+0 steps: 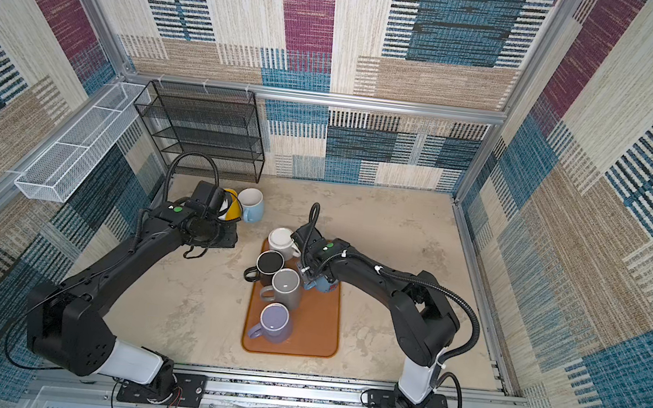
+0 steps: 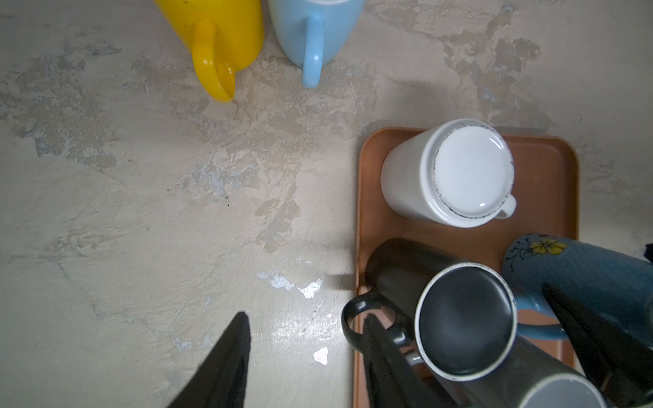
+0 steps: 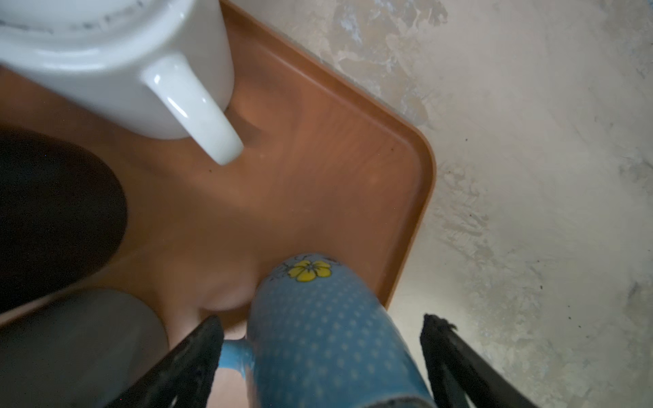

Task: Turn the mug right side up
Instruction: 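Lower the right gripper around the blue patterned mug's base and close it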

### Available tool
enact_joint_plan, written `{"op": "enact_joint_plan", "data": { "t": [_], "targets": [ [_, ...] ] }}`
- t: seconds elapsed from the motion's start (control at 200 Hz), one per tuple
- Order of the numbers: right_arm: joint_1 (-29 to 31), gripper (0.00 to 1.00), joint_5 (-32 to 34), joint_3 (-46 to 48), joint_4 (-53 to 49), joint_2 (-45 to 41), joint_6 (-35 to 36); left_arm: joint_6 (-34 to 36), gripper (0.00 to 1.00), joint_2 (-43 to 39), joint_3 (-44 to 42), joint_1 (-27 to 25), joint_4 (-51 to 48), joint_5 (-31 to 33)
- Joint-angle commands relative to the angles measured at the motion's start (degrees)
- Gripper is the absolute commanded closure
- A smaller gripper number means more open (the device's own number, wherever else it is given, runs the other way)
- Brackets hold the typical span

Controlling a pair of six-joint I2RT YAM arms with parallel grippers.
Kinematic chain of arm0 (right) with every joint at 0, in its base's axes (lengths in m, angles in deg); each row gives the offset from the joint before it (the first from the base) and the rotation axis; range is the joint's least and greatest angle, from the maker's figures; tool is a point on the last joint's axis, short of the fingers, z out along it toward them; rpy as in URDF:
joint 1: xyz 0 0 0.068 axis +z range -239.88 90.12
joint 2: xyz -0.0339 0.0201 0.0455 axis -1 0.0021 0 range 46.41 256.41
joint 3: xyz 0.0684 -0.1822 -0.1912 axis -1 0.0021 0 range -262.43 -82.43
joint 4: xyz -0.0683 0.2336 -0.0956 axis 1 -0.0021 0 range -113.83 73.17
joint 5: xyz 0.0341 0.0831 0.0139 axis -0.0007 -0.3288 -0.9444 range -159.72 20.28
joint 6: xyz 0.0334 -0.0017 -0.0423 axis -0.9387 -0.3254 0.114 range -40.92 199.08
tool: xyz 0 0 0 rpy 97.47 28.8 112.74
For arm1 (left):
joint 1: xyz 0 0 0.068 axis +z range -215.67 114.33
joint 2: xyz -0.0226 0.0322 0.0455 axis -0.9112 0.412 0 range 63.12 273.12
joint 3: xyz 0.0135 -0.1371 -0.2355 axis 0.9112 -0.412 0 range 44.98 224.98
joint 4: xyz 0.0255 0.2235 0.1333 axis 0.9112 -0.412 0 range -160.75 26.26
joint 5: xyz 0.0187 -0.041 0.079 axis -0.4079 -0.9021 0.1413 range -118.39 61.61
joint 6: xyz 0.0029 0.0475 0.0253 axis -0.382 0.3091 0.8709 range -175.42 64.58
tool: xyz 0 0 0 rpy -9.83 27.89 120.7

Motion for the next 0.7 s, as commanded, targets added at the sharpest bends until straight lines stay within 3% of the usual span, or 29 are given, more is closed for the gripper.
{"op": "enact_joint_plan", "data": {
  "t": [0.0,0.27,0.691],
  "targets": [
    [0.1,0.10,1.8,1.7,-0.2,-2.4,1.6,0.0,0.52,-0.4,0.0,0.0,-0.4,0.8],
    [0.1,0.10,-0.1,6.3,-0.7,-7.2,3.5,-0.2,0.51,-0.7,0.2,0.0,-0.5,0.6],
    [0.2,0.10,-4.3,12.6,-2.0,-11.8,0.4,-0.5,0.52,-0.4,0.6,-0.1,-0.5,0.1]
  ]
}}
